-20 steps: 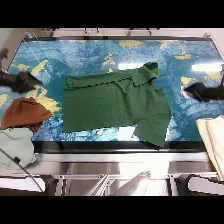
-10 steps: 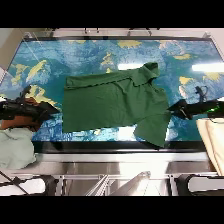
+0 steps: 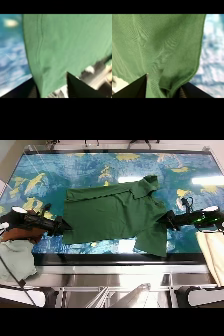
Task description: Fold the shirts.
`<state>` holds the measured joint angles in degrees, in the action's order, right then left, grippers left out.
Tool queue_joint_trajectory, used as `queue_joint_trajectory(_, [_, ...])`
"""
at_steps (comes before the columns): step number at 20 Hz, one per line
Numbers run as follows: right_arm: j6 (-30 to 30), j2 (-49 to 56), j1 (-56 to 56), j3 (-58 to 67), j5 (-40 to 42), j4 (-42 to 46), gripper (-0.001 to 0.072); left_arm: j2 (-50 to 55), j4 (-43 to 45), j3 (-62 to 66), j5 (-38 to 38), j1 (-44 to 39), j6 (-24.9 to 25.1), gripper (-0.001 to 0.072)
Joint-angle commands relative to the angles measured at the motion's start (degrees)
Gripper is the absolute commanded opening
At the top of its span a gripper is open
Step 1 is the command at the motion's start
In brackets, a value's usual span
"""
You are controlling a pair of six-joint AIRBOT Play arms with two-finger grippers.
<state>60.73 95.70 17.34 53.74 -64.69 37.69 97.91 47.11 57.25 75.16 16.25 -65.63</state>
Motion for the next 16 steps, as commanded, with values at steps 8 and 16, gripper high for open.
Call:
queue_joint_trajectory(8, [-2.2,0.0,6.5,0.0,-4.5,0.7,0.0455,5.2,5.7,4.3,9.8,-2.9,-0.4,0.0356])
queue_joint_trajectory(16, [-5.5,-0.1,7.9,0.0,-9.4,0.7,0.0024,5.2,6.9,4.4,9.8,-2.9,-0.2,0.0026])
